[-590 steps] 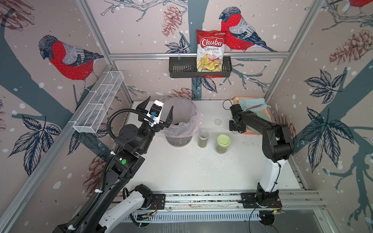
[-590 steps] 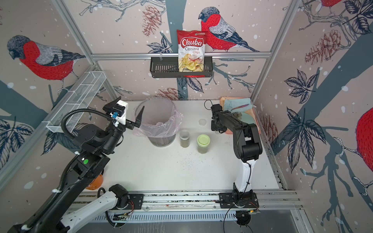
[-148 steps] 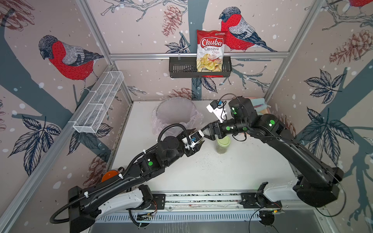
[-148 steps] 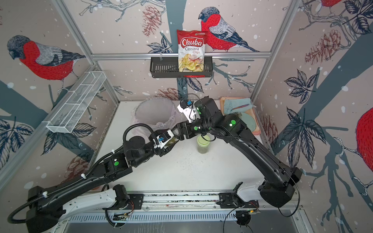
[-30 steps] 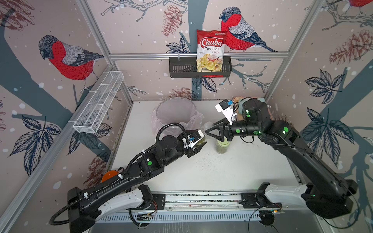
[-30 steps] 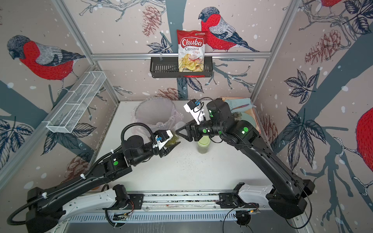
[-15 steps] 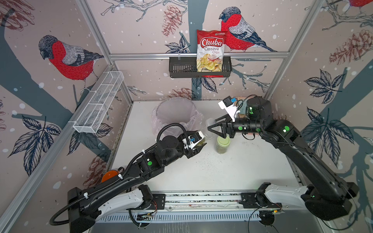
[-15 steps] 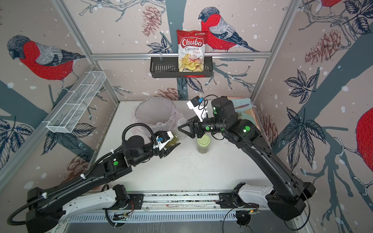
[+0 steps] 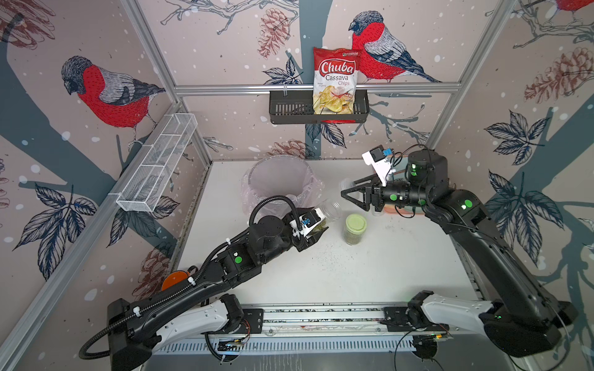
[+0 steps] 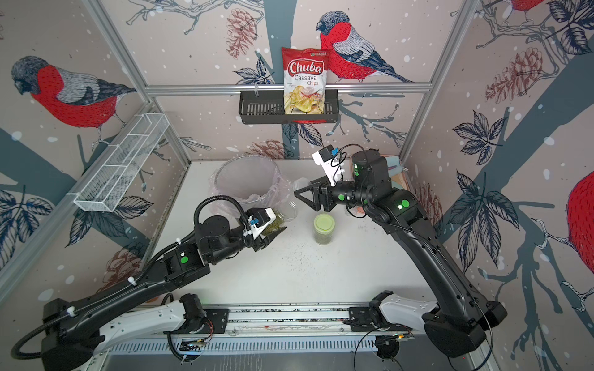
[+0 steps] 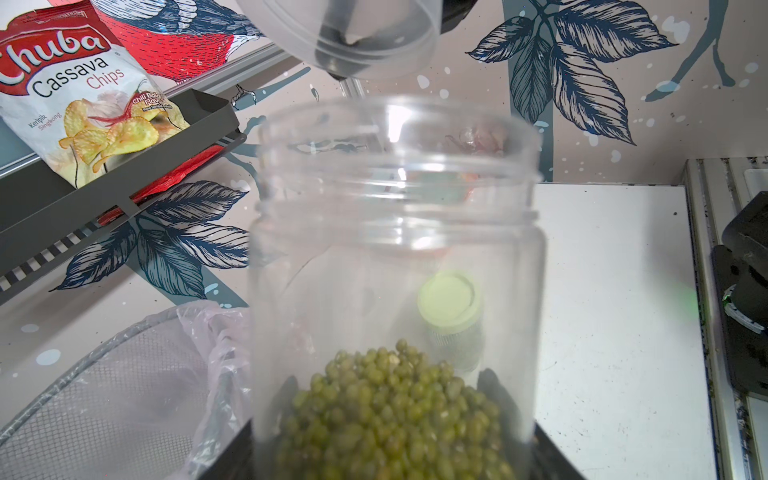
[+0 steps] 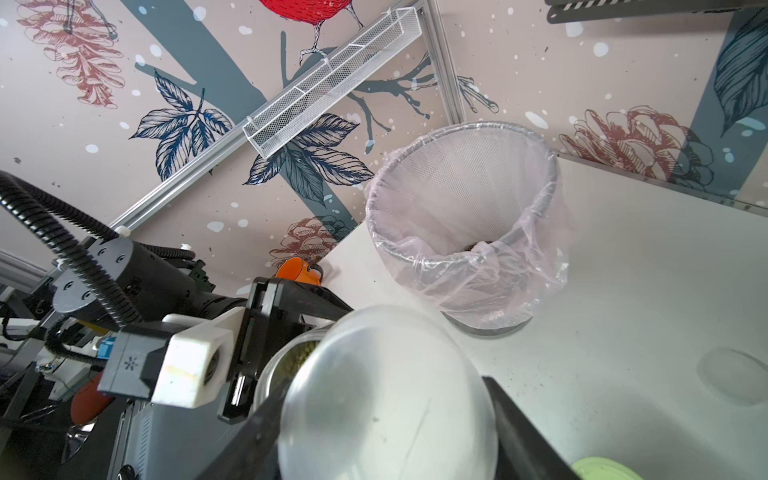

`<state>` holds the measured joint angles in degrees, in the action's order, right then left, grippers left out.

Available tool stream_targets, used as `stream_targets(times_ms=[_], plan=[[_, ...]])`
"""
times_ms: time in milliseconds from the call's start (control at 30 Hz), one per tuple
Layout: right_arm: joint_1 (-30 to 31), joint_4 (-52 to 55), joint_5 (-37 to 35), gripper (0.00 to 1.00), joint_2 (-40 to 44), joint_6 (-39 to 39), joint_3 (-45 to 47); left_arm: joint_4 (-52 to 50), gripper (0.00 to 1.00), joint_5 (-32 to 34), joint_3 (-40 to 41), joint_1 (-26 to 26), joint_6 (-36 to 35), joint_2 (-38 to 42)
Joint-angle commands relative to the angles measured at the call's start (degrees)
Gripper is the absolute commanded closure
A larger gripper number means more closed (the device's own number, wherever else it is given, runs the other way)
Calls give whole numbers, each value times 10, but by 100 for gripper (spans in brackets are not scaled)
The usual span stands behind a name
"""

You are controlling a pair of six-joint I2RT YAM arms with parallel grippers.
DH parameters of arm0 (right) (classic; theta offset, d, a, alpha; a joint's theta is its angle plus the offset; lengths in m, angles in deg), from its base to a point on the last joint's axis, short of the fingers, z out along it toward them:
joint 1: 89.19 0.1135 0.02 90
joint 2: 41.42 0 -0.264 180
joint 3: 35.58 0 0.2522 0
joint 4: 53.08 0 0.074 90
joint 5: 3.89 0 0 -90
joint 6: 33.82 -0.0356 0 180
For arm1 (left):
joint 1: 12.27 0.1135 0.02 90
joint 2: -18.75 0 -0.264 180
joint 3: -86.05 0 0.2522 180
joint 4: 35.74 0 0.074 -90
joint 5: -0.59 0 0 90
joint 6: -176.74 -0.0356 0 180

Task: Empty moldy mung beans from jars
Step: Open the lid of the jar.

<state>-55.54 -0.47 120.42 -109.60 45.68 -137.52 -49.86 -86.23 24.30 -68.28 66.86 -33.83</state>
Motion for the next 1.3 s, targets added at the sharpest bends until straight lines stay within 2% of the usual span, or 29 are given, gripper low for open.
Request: stream_targets(times_ms=[0,700,1100,1267], plan=[[-12,-37,28,35,1,-4,3,38,86,5,-3,1,-5,5],[-31,-42,50,36,8,-4,1,35,87,-1,-2,1,-8,10],[-36,-58,28,36,10,-5,5,33,87,-7,-1,1,-4,11],[-61,-74,24,37,7,-10,9,35,87,-9,0,1,-3,12]])
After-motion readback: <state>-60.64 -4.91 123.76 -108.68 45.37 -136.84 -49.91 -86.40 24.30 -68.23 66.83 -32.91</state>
